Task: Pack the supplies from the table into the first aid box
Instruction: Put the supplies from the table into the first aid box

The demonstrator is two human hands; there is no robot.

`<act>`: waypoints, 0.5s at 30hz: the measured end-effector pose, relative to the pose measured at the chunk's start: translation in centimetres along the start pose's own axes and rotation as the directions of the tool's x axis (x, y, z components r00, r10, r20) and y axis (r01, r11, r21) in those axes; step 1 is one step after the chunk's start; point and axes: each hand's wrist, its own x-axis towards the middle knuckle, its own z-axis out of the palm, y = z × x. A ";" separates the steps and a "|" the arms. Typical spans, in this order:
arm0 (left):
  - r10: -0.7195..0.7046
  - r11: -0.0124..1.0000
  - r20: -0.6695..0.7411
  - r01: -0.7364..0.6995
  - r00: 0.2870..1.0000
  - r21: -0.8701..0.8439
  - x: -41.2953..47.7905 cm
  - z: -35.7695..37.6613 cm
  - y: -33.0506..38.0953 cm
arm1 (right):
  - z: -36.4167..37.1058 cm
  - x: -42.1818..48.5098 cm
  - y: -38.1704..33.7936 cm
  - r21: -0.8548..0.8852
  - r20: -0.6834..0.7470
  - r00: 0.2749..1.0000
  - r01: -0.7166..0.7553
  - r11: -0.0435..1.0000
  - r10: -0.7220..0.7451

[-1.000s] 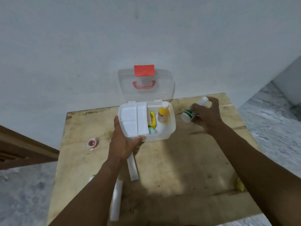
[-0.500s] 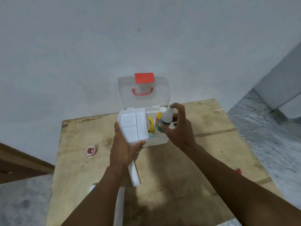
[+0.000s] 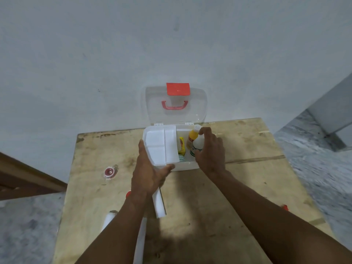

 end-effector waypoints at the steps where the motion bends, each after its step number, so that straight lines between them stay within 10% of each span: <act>1: -0.004 1.000 -0.001 0.004 1.000 0.002 0.0 0.0 0.0 | 0.1 0.1 -0.1 -0.025 0.011 1.000 -0.013 1.000 0.014; 15: 0.025 1.000 -0.001 -0.025 1.000 0.002 0.2 0.2 -0.3 | -0.2 0.5 -0.7 0.000 0.052 0.999 -0.014 1.000 0.014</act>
